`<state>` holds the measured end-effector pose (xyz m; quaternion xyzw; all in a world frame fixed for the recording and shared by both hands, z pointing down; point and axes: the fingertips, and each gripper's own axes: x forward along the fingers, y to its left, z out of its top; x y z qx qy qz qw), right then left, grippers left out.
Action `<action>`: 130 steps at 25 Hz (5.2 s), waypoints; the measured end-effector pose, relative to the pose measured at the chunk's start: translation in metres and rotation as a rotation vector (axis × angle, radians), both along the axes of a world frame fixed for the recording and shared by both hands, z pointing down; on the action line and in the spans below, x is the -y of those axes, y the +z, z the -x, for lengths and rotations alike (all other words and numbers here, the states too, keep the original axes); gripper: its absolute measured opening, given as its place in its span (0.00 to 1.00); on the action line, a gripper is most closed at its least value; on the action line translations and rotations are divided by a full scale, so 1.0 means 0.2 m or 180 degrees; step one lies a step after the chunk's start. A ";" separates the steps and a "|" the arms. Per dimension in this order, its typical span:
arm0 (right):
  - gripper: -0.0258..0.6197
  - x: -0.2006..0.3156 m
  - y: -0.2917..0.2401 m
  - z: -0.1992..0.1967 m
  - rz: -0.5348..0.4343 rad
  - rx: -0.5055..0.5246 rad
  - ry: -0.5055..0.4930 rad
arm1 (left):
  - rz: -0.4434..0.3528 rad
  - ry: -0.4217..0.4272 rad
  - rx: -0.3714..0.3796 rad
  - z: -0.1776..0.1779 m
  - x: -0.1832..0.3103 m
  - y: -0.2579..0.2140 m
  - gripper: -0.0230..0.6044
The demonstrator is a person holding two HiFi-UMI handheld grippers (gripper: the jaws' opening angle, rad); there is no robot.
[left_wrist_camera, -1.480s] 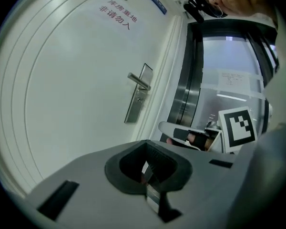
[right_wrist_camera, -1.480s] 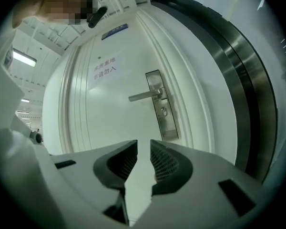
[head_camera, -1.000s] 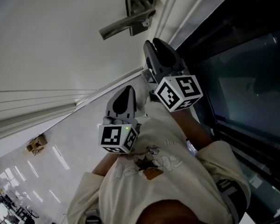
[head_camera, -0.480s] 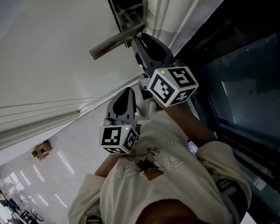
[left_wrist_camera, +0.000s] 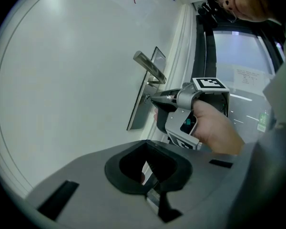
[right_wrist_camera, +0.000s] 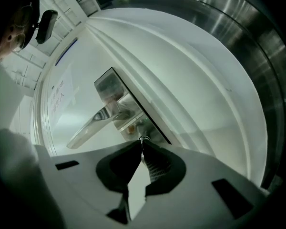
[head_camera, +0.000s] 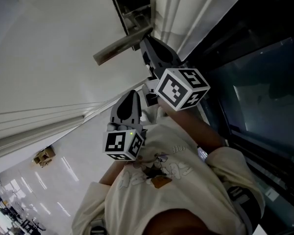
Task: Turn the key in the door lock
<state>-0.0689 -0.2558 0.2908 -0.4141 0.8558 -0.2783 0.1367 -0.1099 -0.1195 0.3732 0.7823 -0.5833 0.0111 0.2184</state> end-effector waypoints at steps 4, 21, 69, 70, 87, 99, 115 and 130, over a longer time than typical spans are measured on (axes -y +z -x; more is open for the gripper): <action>0.08 0.00 -0.01 0.00 0.0152 0.0230 -0.0016 | 0.0012 0.0008 0.0000 -0.01 0.00 0.00 0.05; 0.07 -0.02 -0.03 0.03 -0.1017 -0.1661 -0.0101 | 0.0003 0.0020 0.0005 -0.02 -0.02 0.00 0.05; 0.07 -0.06 0.05 0.09 -0.3675 -0.5840 0.0042 | -0.0029 0.0133 -0.0052 -0.03 -0.08 -0.01 0.05; 0.07 -0.06 0.05 0.09 -0.3677 -0.5842 0.0042 | -0.0026 0.0128 -0.0055 -0.02 -0.08 -0.01 0.05; 0.10 -0.45 -0.30 -0.14 -0.2861 -0.3678 -0.0024 | 0.0012 0.0072 -0.0138 -0.01 -0.11 -0.01 0.05; 0.05 -0.63 -0.14 -0.22 -0.1749 -0.1953 0.0039 | -0.0096 0.0201 -0.0190 -0.06 -0.09 -0.04 0.05; 0.05 -0.65 0.26 -0.14 -0.0705 -0.1523 -0.0395 | 0.0002 0.0131 -0.0129 -0.01 -0.14 -0.02 0.05; 0.05 -0.58 0.30 -0.03 -0.0796 -0.1637 -0.0937 | -0.0228 0.0107 -0.0140 -0.03 -0.06 -0.09 0.05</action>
